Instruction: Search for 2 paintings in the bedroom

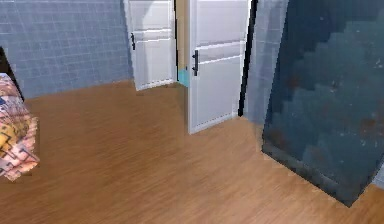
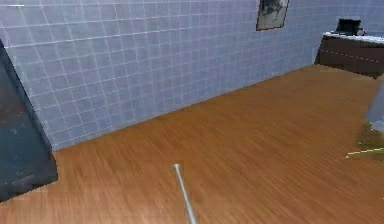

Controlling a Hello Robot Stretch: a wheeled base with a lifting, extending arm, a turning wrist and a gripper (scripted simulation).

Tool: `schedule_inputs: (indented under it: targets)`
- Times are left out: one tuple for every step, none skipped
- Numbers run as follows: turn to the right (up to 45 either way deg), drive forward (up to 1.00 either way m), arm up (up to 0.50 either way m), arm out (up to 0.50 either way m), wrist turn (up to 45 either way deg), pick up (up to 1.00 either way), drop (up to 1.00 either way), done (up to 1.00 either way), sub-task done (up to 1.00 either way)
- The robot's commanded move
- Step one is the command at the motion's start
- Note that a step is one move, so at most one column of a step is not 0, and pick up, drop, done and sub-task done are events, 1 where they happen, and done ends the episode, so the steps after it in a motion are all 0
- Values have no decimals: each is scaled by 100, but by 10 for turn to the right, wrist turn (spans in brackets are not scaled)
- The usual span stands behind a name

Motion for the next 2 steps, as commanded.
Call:
schedule_inputs:
  targets:
    - [300, 0, 0, 0, 0, 0, 0, 0, 0]
    - [0, 5, 0, 0, 0, 0, 0, 0, 0]
